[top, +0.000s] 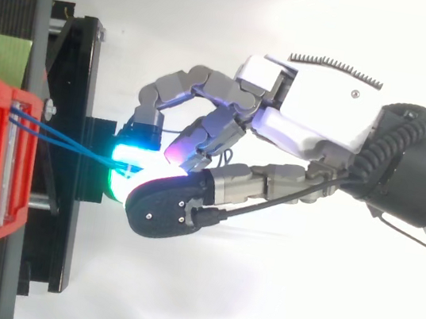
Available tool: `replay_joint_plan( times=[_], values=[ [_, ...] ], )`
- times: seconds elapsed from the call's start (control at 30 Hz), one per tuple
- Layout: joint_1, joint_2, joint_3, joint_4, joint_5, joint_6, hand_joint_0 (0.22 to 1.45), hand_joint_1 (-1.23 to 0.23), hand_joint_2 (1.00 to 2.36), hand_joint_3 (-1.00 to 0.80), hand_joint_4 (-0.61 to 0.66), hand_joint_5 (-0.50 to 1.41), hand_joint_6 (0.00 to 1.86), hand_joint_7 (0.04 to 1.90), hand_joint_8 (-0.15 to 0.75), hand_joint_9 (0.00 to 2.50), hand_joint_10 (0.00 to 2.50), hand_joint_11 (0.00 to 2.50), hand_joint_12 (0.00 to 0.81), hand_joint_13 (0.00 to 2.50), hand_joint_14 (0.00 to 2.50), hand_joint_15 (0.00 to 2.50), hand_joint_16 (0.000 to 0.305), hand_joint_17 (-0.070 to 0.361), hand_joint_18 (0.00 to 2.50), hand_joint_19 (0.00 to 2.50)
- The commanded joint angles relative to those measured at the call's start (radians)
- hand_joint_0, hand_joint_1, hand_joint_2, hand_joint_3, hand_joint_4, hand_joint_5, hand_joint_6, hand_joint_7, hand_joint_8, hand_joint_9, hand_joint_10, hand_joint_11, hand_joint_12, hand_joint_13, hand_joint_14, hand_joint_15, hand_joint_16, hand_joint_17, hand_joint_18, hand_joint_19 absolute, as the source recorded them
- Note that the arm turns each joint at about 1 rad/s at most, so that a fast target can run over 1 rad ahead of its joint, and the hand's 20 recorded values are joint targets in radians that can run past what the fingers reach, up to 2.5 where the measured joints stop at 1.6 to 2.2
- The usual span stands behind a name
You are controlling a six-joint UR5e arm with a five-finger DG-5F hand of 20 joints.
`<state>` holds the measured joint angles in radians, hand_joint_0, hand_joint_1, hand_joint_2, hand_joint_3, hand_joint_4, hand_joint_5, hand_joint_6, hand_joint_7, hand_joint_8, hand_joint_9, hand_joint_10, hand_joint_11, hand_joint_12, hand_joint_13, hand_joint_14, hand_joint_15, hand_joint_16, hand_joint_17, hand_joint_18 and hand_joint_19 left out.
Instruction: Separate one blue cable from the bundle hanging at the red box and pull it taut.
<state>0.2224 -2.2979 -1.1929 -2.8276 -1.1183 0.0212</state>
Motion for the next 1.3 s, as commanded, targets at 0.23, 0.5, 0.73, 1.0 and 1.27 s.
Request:
replay_joint_plan(
  times=[0.23,0.5,0.73,1.0,1.27],
  values=[
    [-0.002,0.002,-0.001,-0.024,-0.006,0.008,0.71,-0.97,1.0,-0.5,-0.1,-0.13,0.95,1.25,0.241,1.21,0.02,1.33,0.326,1.05,0.03,1.07,0.042,0.093,0.71,0.62],
    [-0.008,0.012,0.001,-0.062,-0.009,0.014,0.58,-1.05,1.0,-0.5,-0.01,-0.12,0.94,1.1,0.242,1.19,0.02,1.31,0.334,1.03,0.03,1.06,0.043,0.097,0.69,0.63],
    [-0.008,0.023,0.001,-0.087,-0.011,0.014,0.46,-0.96,1.0,-0.5,0.04,-0.14,0.93,0.99,0.287,1.17,0.02,1.27,0.372,1.03,0.03,1.04,0.051,0.115,0.7,0.63],
    [-0.009,0.029,0.003,-0.095,-0.011,0.014,0.52,-0.66,1.0,-0.5,0.05,-0.15,0.91,0.96,0.285,1.19,0.02,1.27,0.356,1.03,0.03,1.04,0.049,0.11,0.69,0.64],
    [-0.009,0.032,0.006,-0.101,-0.011,0.014,0.6,-0.5,1.0,-0.5,0.03,-0.16,0.9,1.01,0.264,1.16,0.02,1.28,0.342,1.01,0.03,1.03,0.046,0.104,0.67,0.66]
  ],
)
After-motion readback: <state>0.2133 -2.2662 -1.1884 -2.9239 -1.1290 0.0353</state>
